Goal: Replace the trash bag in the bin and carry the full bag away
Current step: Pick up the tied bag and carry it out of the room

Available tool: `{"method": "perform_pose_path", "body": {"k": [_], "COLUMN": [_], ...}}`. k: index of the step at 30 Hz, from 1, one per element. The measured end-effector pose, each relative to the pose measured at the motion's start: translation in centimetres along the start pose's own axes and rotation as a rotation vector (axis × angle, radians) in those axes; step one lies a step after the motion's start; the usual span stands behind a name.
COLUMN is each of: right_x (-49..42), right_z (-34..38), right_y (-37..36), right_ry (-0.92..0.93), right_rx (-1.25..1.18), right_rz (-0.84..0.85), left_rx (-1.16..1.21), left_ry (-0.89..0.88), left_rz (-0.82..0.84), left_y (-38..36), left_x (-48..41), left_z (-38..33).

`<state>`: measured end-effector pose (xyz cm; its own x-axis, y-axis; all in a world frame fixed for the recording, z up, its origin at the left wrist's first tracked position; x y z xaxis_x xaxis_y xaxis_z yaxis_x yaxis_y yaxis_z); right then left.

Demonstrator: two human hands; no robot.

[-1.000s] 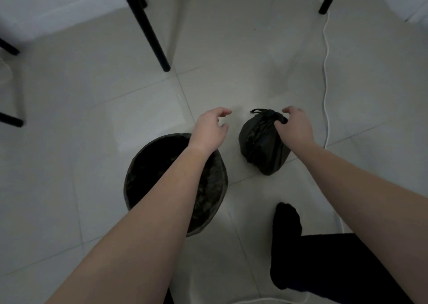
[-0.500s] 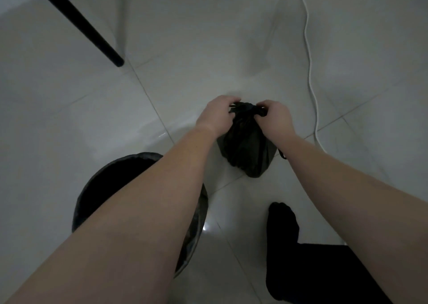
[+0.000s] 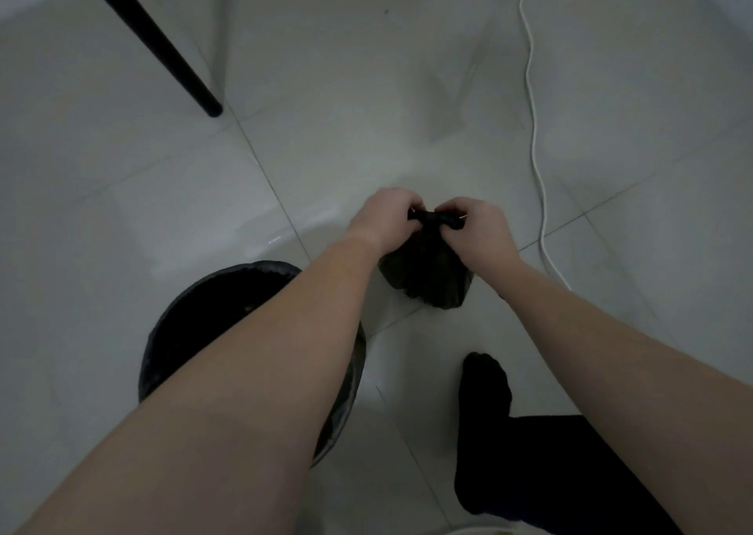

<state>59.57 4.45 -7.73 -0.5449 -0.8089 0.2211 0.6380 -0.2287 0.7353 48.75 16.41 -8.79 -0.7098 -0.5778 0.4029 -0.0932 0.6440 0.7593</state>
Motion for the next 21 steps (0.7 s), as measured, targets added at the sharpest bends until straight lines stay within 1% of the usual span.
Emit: {"method": "perform_pose_path", "body": {"k": [9, 12, 16, 21], "right_x": [5.1, 7.2, 10.4, 15.1], "right_z": [8.2, 12.0, 17.4, 23.1], "right_y": [7.7, 11.5, 16.2, 20.4], "right_ry": [0.158, 0.252, 0.378, 0.527], "right_rx": [0.005, 0.011, 0.077, 0.153], "right_rz": [-0.017, -0.039, -0.068, -0.075], "left_rx": [-0.011, -0.023, -0.012, -0.043], "left_ry": [-0.05, -0.072, -0.071, -0.081], "left_rz": [-0.14, -0.208, -0.288, -0.394], "left_y": [9.4, 13.1, 17.9, 22.6], "left_x": [8.6, 12.6, 18.4, 25.3], "left_z": [-5.5, -7.9, -10.8, -13.6]}}
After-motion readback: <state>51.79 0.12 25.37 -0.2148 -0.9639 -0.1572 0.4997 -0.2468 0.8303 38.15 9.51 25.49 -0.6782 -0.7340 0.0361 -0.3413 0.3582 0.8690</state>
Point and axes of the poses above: each hand's wrist, its own x-axis away from the middle knuckle, its own y-axis out of the back of the hand, z = x × y, the point moved 6 cm from there along -x, towards the middle knuckle, and after that the axes turned 4 degrees about y, right-handed, at the moved point
